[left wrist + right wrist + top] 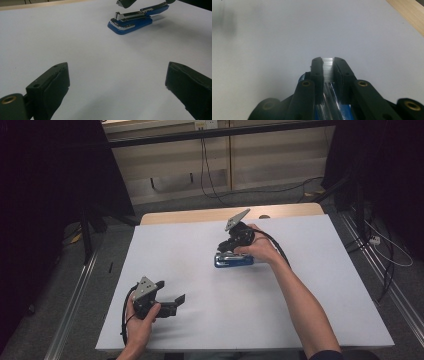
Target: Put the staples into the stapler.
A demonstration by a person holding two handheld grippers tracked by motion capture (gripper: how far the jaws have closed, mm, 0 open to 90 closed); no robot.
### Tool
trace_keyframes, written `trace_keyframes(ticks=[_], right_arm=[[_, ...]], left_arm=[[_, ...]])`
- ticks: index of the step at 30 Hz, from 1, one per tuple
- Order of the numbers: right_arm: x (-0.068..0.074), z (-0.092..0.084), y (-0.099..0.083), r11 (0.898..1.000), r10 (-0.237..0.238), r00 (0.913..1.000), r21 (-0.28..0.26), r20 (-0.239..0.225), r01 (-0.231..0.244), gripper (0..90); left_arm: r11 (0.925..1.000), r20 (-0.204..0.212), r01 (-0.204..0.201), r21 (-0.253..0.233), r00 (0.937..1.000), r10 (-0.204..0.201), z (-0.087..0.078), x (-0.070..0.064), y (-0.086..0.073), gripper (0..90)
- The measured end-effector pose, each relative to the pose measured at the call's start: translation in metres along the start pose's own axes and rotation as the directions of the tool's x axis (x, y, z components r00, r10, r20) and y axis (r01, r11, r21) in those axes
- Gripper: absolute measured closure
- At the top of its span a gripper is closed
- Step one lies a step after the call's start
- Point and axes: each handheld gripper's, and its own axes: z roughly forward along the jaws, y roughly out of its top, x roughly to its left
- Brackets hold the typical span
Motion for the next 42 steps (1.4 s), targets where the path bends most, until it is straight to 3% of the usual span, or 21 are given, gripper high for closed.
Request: trace_keyframes(ticks=[25, 42], right_arm=[[-0.0013, 0.005, -0.0067, 0.996, -0.087, 0.9934, 0.019, -0.074, 0.089, 79.3], [-0.0021, 0.0063, -0.0079, 0.992, -0.116, 0.9905, 0.035, -0.073, 0.119, 79.3]], left_arm=[[1.0, 0.002, 0.006, 0.001, 1.0, -0.006, 0.0005, 0.0001, -0.0005, 5.7], [1.0, -0.008, 0.007, 0.001, 0.9999, -0.007, 0.0004, 0.0003, -0.0006, 5.7]])
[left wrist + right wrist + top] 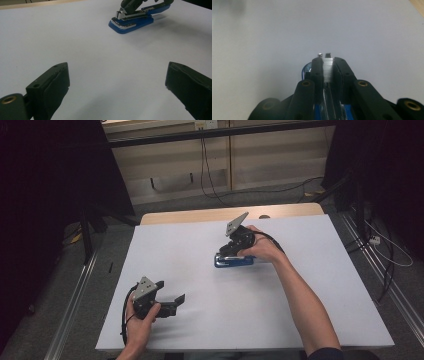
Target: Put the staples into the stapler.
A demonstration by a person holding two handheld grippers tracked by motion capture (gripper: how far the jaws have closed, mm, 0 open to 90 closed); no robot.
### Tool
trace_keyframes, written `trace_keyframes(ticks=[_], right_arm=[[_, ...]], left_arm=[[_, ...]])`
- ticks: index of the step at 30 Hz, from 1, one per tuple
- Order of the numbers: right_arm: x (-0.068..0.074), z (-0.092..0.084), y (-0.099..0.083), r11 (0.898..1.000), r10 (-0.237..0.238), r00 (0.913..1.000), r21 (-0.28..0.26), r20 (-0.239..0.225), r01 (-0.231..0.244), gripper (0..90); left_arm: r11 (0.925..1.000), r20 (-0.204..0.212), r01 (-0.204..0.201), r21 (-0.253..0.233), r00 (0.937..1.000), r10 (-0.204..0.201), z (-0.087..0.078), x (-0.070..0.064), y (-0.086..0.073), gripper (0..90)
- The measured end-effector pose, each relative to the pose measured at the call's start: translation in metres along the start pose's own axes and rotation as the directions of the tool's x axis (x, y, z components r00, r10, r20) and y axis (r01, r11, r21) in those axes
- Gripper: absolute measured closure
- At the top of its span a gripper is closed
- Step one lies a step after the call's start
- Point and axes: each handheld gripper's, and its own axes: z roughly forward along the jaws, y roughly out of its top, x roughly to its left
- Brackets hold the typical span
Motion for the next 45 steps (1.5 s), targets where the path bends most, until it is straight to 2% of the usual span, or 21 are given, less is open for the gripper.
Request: trace_keyframes(ticks=[16, 24, 34, 36, 45], right_arm=[[0.0006, 0.0027, 0.0013, 0.999, -0.044, 0.999, 0.015, 0.001, 0.044, 79.3], [0.0009, 0.0031, 0.0016, 0.999, -0.05, 0.9988, 0.016, 0.001, 0.05, 79.3], [0.0001, 0.0039, 0.0007, 0.999, -0.034, 0.9994, 0.009, 0.0, 0.034, 78.3], [0.0002, 0.0042, 0.0009, 1.0, -0.019, 0.9998, 0.008, 0.005, 0.019, 76.7], [0.0006, 0.0048, 0.0005, 1.0, -0.008, 0.9999, 0.011, 0.01, 0.008, 72.7]], left_arm=[[1.0, -0.001, -0.001, 0.007, 1.0, 0.001, 0.0006, 0.0003, 0.0, 5.7], [1.0, 0.003, 0.0, 0.007, 1.0, 0.0, 0.0013, 0.0002, -0.0002, 5.7], [1.0, 0.003, 0.003, 0.008, 1.0, -0.003, 0.0011, 0.0006, -0.0004, 5.8], [1.0, 0.003, 0.003, 0.007, 1.0, -0.003, 0.0011, 0.0004, -0.0003, 5.8], [1.0, 0.001, 0.001, 0.008, 1.0, -0.001, 0.0003, 0.0007, -0.0002, 5.7]])
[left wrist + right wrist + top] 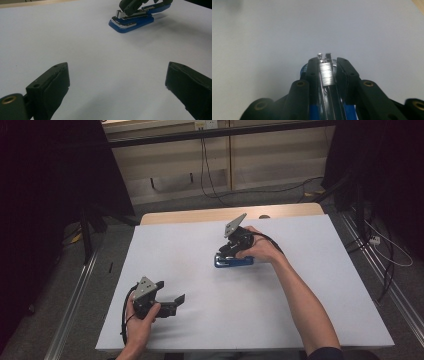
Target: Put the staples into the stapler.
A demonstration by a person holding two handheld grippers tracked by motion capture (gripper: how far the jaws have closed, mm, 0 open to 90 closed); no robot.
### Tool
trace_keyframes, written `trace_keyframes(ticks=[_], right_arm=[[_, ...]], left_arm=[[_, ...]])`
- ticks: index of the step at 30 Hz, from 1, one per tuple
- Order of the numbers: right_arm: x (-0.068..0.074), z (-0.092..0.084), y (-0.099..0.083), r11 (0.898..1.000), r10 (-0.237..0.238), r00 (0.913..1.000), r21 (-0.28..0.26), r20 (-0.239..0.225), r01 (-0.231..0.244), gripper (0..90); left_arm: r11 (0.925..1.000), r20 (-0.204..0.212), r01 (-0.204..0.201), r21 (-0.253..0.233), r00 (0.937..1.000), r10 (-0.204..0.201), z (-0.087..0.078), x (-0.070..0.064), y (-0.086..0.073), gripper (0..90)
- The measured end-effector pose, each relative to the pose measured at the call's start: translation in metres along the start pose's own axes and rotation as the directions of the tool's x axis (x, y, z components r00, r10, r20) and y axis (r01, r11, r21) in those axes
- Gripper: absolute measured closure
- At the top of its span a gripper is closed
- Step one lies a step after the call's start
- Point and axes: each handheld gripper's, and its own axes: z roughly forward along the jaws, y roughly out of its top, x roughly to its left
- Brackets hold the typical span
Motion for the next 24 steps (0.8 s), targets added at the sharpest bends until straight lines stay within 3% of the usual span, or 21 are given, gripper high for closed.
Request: trace_keyframes(ticks=[5, 7, 10, 17, 21, 24], right_arm=[[-0.0004, -0.0009, 0.0006, 0.999, 0.027, 0.9995, -0.017, 0.014, -0.026, 64.0], [-0.0007, -0.0013, 0.0006, 0.998, 0.057, 0.9977, -0.026, 0.036, -0.056, 54.9], [-0.0014, -0.0023, 0.0003, 0.996, 0.079, 0.9956, -0.035, 0.051, -0.078, 48.6], [-0.0017, -0.0047, -0.0003, 0.985, 0.159, 0.9826, -0.078, 0.097, -0.151, 32.3], [-0.0008, -0.0043, -0.002, 0.984, 0.166, 0.9801, -0.078, 0.109, -0.158, 27.7], [-0.0007, -0.0071, -0.0029, 0.978, 0.192, 0.9731, -0.105, 0.127, -0.179, 20.8]], left_arm=[[1.0, 0.0, -0.001, -0.001, 1.0, 0.001, 0.0, -0.0001, 0.0001, 5.7], [1.0, 0.0, 0.0, 0.0, 1.0, 0.0, 0.0, 0.0, 0.0, 5.8], [1.0, 0.002, 0.0, -0.003, 1.0, 0.0, 0.0, 0.0, -0.0001, 5.7], [1.0, 0.0, -0.003, 0.001, 1.0, 0.003, 0.0002, 0.0, -0.0001, 5.7], [1.0, 0.002, -0.001, -0.001, 1.0, 0.001, 0.0004, -0.0003, 0.0, 5.7], [1.0, -0.002, 0.002, -0.004, 1.0, -0.002, -0.0001, 0.0, -0.0002, 5.8]])
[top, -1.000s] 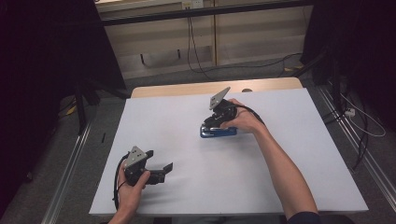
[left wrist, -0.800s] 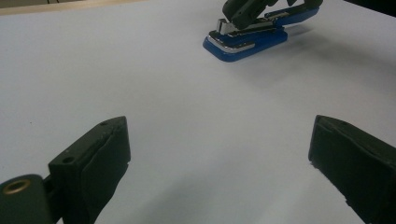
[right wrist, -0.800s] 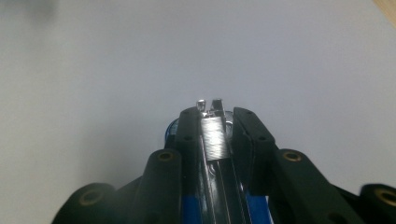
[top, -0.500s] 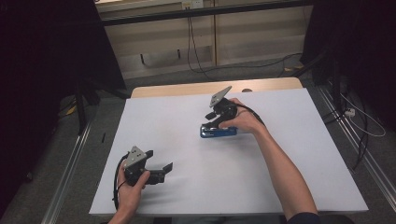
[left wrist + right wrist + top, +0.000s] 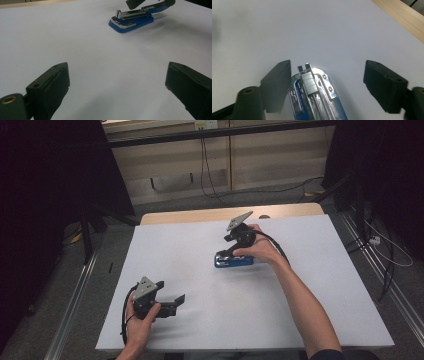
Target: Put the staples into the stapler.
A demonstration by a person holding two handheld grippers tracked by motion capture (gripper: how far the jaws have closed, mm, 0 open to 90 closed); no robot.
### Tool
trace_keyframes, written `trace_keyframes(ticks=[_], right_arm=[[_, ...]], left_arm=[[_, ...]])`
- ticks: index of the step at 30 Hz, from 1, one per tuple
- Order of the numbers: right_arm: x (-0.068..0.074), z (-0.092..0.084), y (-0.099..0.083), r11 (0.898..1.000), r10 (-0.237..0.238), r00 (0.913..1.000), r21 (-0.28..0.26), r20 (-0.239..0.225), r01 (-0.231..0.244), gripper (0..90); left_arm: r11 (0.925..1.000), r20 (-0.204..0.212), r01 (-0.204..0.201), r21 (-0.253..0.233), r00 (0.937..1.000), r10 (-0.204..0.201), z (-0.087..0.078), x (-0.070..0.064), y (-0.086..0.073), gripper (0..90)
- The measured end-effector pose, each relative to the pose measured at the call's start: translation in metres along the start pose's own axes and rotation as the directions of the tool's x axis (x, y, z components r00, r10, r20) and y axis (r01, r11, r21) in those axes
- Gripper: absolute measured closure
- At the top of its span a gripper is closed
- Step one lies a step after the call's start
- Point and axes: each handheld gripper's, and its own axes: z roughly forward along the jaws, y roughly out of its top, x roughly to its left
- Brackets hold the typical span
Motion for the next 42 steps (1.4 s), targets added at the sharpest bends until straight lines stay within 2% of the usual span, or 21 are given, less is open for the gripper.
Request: trace_keyframes(ticks=[5, 8, 15, 18, 22, 24, 28, 35, 39, 42], right_arm=[[0.002, -0.006, -0.003, 0.998, 0.049, 0.9984, -0.03, 0.029, -0.048, 11.8], [0.003, -0.007, -0.006, 0.998, 0.059, 0.998, -0.036, 0.025, -0.058, 11.8], [0.009, -0.01, -0.014, 0.995, 0.085, 0.9948, -0.058, 0.057, -0.081, 6.4], [0.011, -0.012, -0.015, 0.994, 0.094, 0.9939, -0.068, 0.057, -0.09, 5.3], [0.015, -0.016, -0.015, 0.992, 0.102, 0.991, -0.086, 0.086, -0.094, 5.0], [0.016, -0.019, -0.016, 0.989, 0.119, 0.9872, -0.096, 0.107, -0.109, 4.7], [0.019, -0.025, -0.017, 0.989, 0.139, 0.973, -0.076, 0.185, -0.126, 6.2], [0.024, -0.04, -0.019, 0.98, 0.168, 0.9564, -0.144, 0.239, -0.136, 6.3], [0.027, -0.046, -0.023, 0.977, 0.177, 0.9476, -0.168, 0.266, -0.135, 6.2], [0.029, -0.05, -0.029, 0.973, 0.197, 0.9419, -0.169, 0.272, -0.155, 6.4]], left_arm=[[1.0, 0.003, -0.001, 0.002, 1.0, 0.001, 0.001, 0.0, 0.0, 5.7], [1.0, 0.002, -0.005, 0.004, 1.0, 0.005, 0.001, 0.0, 0.0, 5.7], [1.0, 0.0, 0.001, 0.003, 1.0, -0.001, 0.001, 0.0, 0.0, 5.7], [1.0, 0.001, -0.006, 0.002, 1.0, 0.006, 0.001, 0.0, 0.0, 5.8], [1.0, -0.001, -0.004, 0.006, 1.0, 0.004, 0.001, 0.0, 0.0, 5.7], [1.0, -0.003, -0.003, 0.005, 1.0, 0.003, 0.001, 0.0, 0.0, 5.7], [1.0, -0.004, 0.004, -0.002, 1.0, -0.004, 0.0, 0.001, 0.0, 5.8], [1.0, -0.004, -0.002, 0.003, 1.0, 0.002, 0.001, 0.0, 0.0, 5.7], [1.0, -0.008, 0.0, 0.004, 1.0, 0.0, 0.001, 0.0, 0.0, 5.7], [1.0, -0.008, -0.003, 0.002, 1.0, 0.003, 0.0, 0.001, 0.0, 5.7]])
